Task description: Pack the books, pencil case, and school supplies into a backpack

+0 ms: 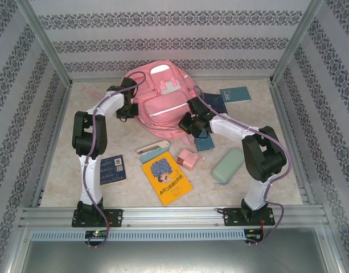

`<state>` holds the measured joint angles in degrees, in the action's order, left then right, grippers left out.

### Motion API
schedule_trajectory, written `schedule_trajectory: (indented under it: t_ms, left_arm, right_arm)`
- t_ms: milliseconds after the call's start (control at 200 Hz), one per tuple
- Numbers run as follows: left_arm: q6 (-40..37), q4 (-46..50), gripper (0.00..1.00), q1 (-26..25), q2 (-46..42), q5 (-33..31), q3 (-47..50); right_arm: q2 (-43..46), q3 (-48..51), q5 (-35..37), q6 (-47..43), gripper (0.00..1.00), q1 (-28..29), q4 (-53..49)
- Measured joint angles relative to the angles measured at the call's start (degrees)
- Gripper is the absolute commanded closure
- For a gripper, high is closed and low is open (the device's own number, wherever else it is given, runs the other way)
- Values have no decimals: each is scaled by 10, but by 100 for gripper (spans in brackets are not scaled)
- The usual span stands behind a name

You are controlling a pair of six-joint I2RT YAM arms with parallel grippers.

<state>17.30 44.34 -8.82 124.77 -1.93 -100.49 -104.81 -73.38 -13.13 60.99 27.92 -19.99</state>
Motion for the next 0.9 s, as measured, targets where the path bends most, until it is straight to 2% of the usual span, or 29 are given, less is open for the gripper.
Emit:
schedule_trajectory:
  t_ms: [200,450,505,540,639,754,899]
  left_arm:
    - [39,-52,100,16,-99,-22,116]
    - [100,-55,100,37,-196,-28,227]
    - [110,-56,100,36,-207,-23,243]
    - [116,-56,95,35,-213,-17,250]
    - [130,-57,82,25,-217,-13,254]
    - [145,-57,51,17,-222,-6,254]
    - [155,-57,33,3,-243,8,254]
  right_arm:
    - [-54,-85,-22,-45,100,-1,-49]
    - [-182,-264,-45,-120,100,-9,-125]
    - [-201,-292,-44,-133,86,-15,-133]
    - [-211,-306,-44,-137,76,-19,-136]
    - [-220,-325,-33,-157,60,-32,-136]
    - [-212,-326,-23,-182,54,-51,-130]
    - [-160,-278,-12,-210,52,-60,-124]
